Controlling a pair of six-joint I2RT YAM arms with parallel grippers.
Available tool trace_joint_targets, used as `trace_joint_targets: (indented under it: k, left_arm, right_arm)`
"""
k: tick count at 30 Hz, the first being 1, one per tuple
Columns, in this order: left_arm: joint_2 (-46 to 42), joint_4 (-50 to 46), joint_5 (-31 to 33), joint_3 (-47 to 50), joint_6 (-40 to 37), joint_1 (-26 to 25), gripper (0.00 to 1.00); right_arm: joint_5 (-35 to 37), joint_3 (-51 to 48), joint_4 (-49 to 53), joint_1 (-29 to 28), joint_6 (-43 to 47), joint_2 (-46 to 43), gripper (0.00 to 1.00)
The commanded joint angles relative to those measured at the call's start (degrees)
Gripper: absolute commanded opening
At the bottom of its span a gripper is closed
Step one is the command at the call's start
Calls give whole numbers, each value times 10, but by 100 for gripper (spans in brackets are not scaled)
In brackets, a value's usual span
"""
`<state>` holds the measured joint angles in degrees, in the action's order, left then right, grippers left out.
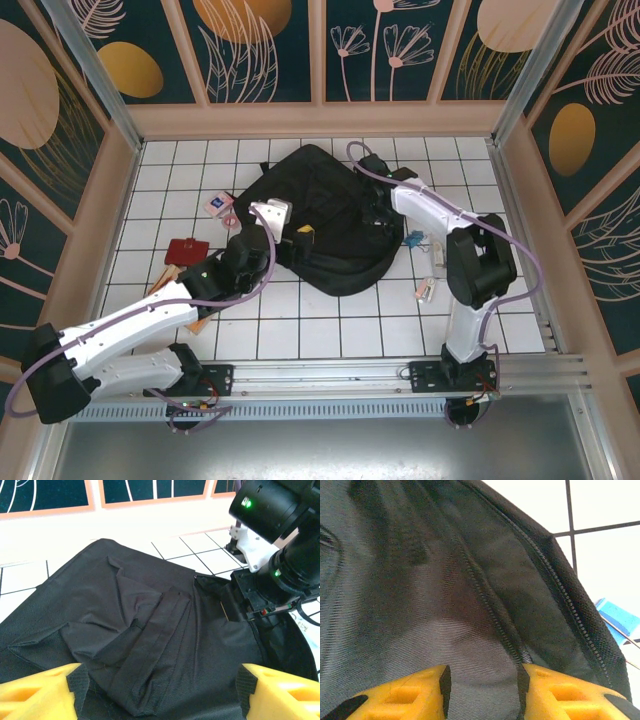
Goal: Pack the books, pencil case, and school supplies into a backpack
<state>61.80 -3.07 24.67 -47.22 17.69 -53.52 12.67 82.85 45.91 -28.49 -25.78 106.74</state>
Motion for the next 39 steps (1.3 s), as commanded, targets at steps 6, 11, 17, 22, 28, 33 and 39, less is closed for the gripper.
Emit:
trace_joint_targets:
  k: [6, 11, 17, 22, 28, 33, 39]
  left_arm:
    - [-9, 17, 8, 11, 5, 3, 79]
    - [-10, 18, 9, 13, 5, 3, 79]
    - [-6, 21, 9, 14, 5, 2, 77]
    - [4, 5, 16, -7, -2, 2, 78]
    - [44, -28, -8, -64, -4, 2, 80]
    - [102, -50, -58, -125, -8, 2, 81]
    - [171, -60, -141, -192, -9, 2, 82]
  right_arm:
    - [79, -8, 31, -2, 19, 48, 46]
    - [89, -24, 12, 1, 24, 70, 38]
    - [47, -16, -3, 0, 24, 25, 0]
    - [-29, 15, 5, 4, 9, -36, 0]
    - [-200, 8, -29, 42, -50, -100, 0]
    - [-342, -36, -89, 95, -150, -140, 0]
    - [-429, -61, -141, 132, -284, -167, 0]
